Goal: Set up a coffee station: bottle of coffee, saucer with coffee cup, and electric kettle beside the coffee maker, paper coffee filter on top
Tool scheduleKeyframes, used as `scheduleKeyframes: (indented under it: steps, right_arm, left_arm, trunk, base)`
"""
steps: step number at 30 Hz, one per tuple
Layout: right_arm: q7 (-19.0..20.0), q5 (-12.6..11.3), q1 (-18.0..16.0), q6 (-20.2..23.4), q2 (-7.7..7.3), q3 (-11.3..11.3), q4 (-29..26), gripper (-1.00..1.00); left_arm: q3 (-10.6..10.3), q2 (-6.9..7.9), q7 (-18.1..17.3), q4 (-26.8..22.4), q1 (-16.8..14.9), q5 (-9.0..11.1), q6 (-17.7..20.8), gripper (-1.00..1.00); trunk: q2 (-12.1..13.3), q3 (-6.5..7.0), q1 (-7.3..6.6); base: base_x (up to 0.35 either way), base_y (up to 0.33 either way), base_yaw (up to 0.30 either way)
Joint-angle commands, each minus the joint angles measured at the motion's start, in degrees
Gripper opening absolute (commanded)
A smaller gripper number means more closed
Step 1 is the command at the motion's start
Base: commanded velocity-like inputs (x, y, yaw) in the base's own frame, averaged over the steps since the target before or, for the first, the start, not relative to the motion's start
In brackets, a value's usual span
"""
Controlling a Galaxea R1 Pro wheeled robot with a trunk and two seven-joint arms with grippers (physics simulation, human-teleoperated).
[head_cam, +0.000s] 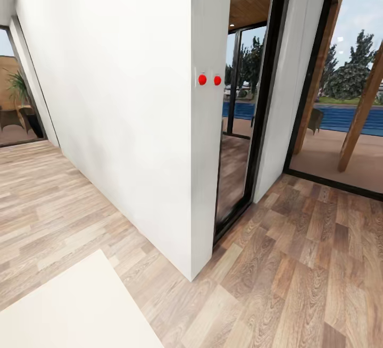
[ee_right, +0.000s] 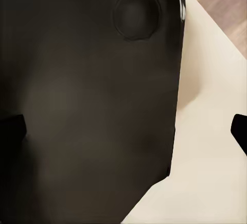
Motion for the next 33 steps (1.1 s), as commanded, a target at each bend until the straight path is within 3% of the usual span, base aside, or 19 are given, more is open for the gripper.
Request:
scheduleKeyframes:
  steps: [1,3,22,26,31,32,33]
  right_arm:
    - [0.0,0.0,0.0,0.0,0.0,0.0,0.0,1.0]
    - [-0.1,-0.1,-0.1,-0.1,0.52,0.3,0.0,1.0]
    - [-0.1,-0.1,-0.1,-0.1,0.52,0.2,0.0,1.0]
    - [-0.1,0.0,-1.4,-0.2,-0.77,0.1,-1.3,1.0]
    - [-0.2,0.2,-3.1,-0.2,-1.28,0.0,-2.9,1.0]
    - [-0.2,0.2,-9.3,-0.2,-1.3,0.0,-18.4,1.0]
    - [-0.2,0.2,-9.4,-0.2,-1.32,0.0,-18.7,1.0]
  left_arm:
    - [0.0,0.0,0.0,0.0,0.0,0.0,0.0,1.0]
    - [0.1,-0.09,-0.7,-0.1,-0.1,0.1,-0.2,1.0]
    - [0.1,-0.09,-0.7,-0.1,-0.1,0.1,-0.2,1.0]
    - [0.3,-1.02,0.0,-1.4,0.1,-0.2,0.0,1.0]
    - [0.3,-0.8,0.2,-3.0,0.2,-0.4,0.0,1.0]
    - [0.3,-0.78,0.2,-29.2,0.2,-0.4,0.0,1.0]
    - [0.3,-0.77,0.2,-29.9,0.2,-0.4,0.0,1.0]
  trunk:
    - [0.0,-0.03,0.0]
    - [0.0,-0.03,0.0]
    - [0.0,-0.03,0.0]
    - [0.0,-0.03,0.0]
    - [0.0,-0.03,0.0]
    - [0.0,-0.03,0.0]
    - [0.0,-0.03,0.0]
  base:
    - [0.0,0.0,0.0]
    - [0.0,0.0,0.0]
    - [0.0,0.0,0.0]
    - [0.0,0.0,0.0]
    - [0.0,0.0,0.0]
    - [0.0,0.0,0.0]
    - [0.0,0.0,0.0]
